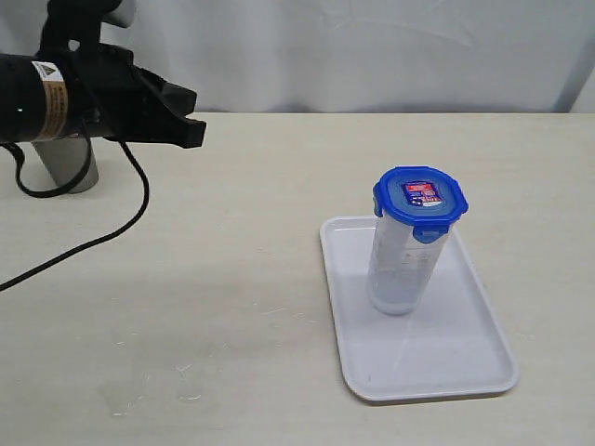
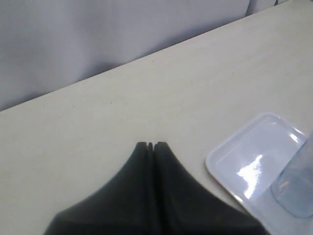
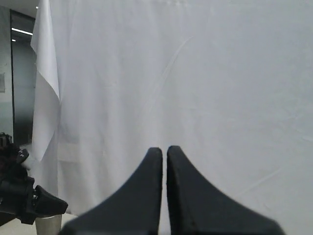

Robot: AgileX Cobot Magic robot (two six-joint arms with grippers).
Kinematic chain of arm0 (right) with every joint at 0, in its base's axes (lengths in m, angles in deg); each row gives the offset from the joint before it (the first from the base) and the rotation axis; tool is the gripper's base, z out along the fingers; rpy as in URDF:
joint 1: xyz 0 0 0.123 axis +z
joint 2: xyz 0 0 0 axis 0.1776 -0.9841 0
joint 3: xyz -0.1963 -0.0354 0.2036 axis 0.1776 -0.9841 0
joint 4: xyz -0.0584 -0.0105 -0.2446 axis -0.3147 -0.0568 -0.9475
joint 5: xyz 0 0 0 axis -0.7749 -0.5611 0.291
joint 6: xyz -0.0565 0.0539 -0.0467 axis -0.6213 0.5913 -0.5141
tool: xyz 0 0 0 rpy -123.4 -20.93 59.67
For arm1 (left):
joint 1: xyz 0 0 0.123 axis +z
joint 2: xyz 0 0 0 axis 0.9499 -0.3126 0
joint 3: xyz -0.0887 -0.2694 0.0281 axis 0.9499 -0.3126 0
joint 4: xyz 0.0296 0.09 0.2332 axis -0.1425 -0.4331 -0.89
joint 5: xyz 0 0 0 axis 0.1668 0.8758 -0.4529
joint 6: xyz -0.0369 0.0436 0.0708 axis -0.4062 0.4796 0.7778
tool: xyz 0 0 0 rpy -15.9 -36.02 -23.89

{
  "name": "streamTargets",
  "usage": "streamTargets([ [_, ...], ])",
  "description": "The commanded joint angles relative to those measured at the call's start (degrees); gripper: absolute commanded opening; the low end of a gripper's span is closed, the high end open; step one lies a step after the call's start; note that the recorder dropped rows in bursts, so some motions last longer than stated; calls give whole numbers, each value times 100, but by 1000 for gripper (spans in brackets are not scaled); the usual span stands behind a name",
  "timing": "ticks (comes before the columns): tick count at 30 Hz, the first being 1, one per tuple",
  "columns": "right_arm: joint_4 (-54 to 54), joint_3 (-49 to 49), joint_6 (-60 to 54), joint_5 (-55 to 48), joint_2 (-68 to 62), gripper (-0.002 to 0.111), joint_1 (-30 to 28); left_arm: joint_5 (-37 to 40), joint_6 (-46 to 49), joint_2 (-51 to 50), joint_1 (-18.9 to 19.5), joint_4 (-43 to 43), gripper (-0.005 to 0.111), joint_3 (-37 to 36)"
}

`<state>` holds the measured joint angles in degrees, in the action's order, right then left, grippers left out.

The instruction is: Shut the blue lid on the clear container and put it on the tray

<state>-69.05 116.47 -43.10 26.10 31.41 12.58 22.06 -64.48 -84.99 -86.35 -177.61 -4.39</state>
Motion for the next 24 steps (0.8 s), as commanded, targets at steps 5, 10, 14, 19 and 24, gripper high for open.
streamTargets([
  [5, -55, -31, -23, -77, 503, 4, 4, 112, -25, 909, -13, 51, 0, -662],
  [10, 27, -31, -23, -209, 638, 4, 4, 298, -25, 1607, -13, 51, 0, -1135],
  [14, 167, -31, -23, -235, 638, 4, 4, 298, -25, 2308, -13, 243, 0, -1481],
  [19, 167, -31, -23, -208, 638, 4, 4, 334, -25, 3095, -13, 241, 0, -1952],
  [24, 167, -31, -23, -208, 638, 4, 4, 358, -25, 3669, -13, 241, 0, -2346],
])
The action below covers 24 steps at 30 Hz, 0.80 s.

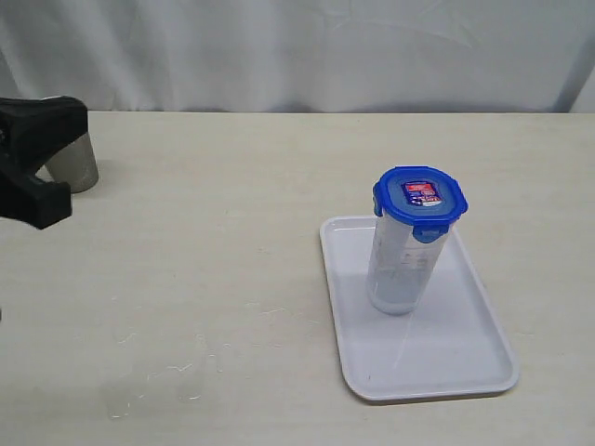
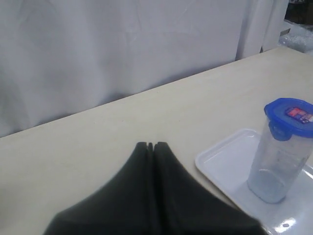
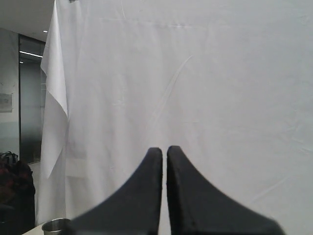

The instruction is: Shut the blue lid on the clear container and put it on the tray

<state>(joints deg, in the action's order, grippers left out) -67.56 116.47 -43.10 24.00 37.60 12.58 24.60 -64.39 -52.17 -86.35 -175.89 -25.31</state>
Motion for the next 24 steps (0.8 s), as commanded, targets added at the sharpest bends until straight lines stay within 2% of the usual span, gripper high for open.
streamTargets([
  [1, 18, -31, -23, 2, 20, 4, 4, 104, -34, 491, -13, 69, 0, -326],
  [13, 18, -31, -23, 2, 20, 4, 4, -44, -46, 1282, -13, 236, 0, -764],
  [24, 18, -31, -23, 2, 20, 4, 4, -930, -46, 1354, -13, 228, 0, -764],
])
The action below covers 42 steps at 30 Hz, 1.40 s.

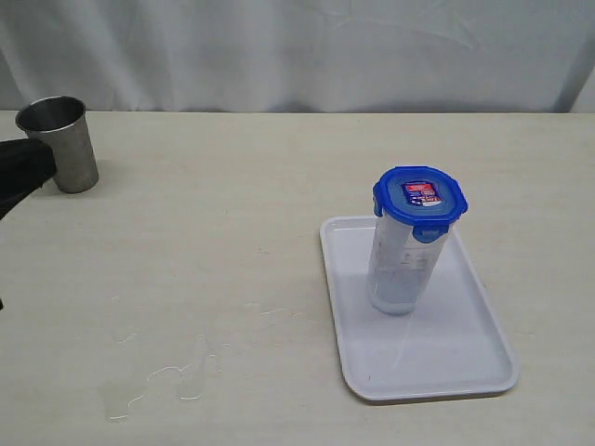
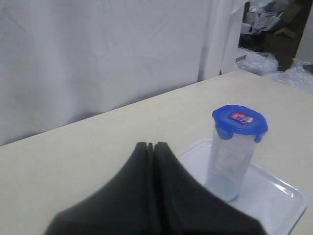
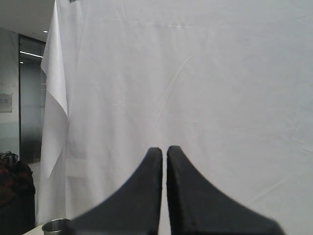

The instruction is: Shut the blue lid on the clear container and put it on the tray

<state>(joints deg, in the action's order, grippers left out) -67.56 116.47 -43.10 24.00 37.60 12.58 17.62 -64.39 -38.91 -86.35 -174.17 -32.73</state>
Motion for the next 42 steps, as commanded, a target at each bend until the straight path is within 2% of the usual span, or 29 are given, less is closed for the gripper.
streamTargets([
  [1, 18, -31, -23, 2, 20, 4, 4, -326, -46, 28, -13, 78, 0, -22],
  [8, 18, -31, -23, 2, 20, 4, 4, -807, -46, 28, -13, 66, 0, -22],
  [24, 18, -31, -23, 2, 20, 4, 4, -787, -36, 28, -13, 110, 0, -22],
  [26, 18, -31, -23, 2, 20, 4, 4, -603, 128, 28, -13, 377, 0, -35],
  [27, 18, -31, -23, 2, 20, 4, 4, -465, 231, 28, -13, 729, 0, -50],
  [28, 18, -31, -23, 2, 20, 4, 4, 67, 903, 28, -13, 2152, 0, -50],
  [30, 18, -31, -23, 2, 20, 4, 4, 511, 1644, 28, -13, 3427, 0, -50],
  [32, 18, -31, -23, 2, 20, 4, 4, 806, 2648, 73, -13, 4350, 0, -50],
  [33, 18, -31, -23, 2, 20, 4, 4, 970, 3697, 151, -13, 5228, 0, -105],
  [34, 18, -31, -23, 2, 20, 4, 4, 1009, 4334, 239, -13, 5906, 0, -140],
  [35, 18, -31, -23, 2, 20, 4, 4, 1019, 5555, 397, -13, 6922, 0, -231],
  [36, 18, -31, -23, 2, 20, 4, 4, 1019, 6250, 501, -13, 7432, 0, -299],
  [37, 18, -31, -23, 2, 20, 4, 4, 1019, 7370, 721, -13, 8133, 0, -423],
  [39, 18, -31, -23, 2, 20, 4, 4, 1019, 8544, 1097, 1, 8558, 0, -652],
  [42, 18, -31, -23, 2, 20, 4, 4, 1031, 8877, 1663, 328, 8596, 0, -952],
])
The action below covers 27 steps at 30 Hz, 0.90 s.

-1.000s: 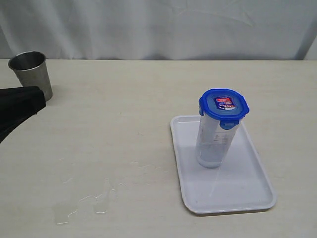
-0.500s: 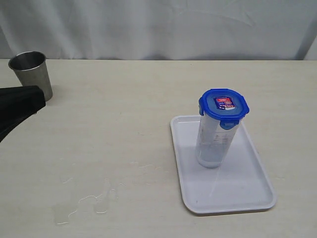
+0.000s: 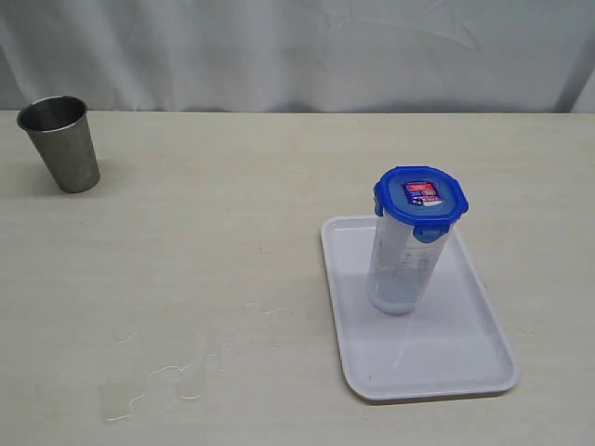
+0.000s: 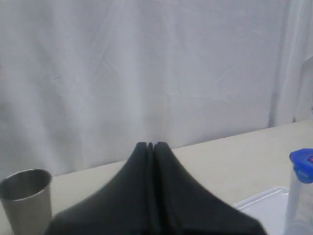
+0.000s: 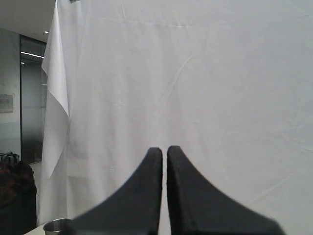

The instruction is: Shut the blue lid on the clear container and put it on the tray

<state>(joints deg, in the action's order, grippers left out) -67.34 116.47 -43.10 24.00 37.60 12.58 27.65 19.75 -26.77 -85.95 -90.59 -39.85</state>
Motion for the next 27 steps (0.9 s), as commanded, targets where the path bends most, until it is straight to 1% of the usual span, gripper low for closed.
streamTargets([
  [1, -4, -31, -23, 2, 20, 4, 4, 27, 463, 588, 428, 310, 0, -320],
  [2, -4, -31, -23, 2, 20, 4, 4, 39, 463, 782, 620, 440, 0, -383],
  [5, -4, -31, -23, 2, 20, 4, 4, 48, 500, 1158, 939, 536, 0, -548],
  [8, -4, -31, -23, 2, 20, 4, 4, 87, 500, 1637, 1159, 536, 0, -716],
  [10, -4, -31, -23, 2, 20, 4, 4, 391, 571, 2119, 1292, 672, 0, -821],
  [12, -4, -31, -23, 2, 20, 4, 4, 675, 604, 2383, 1416, 790, 0, -836],
  [15, -4, -31, -23, 2, 20, 4, 4, 998, 604, 2465, 1741, 834, 0, -836],
  [19, -4, -31, -23, -8, 20, 4, 4, 1070, 604, 2465, 2123, 847, 0, -839],
  [21, -4, -31, -23, -8, 20, 4, 4, 1114, 604, 2465, 2189, 847, 0, -839],
  [27, -4, -31, -23, -8, 20, 4, 4, 1325, 604, 2465, 2177, 836, 0, -848],
])
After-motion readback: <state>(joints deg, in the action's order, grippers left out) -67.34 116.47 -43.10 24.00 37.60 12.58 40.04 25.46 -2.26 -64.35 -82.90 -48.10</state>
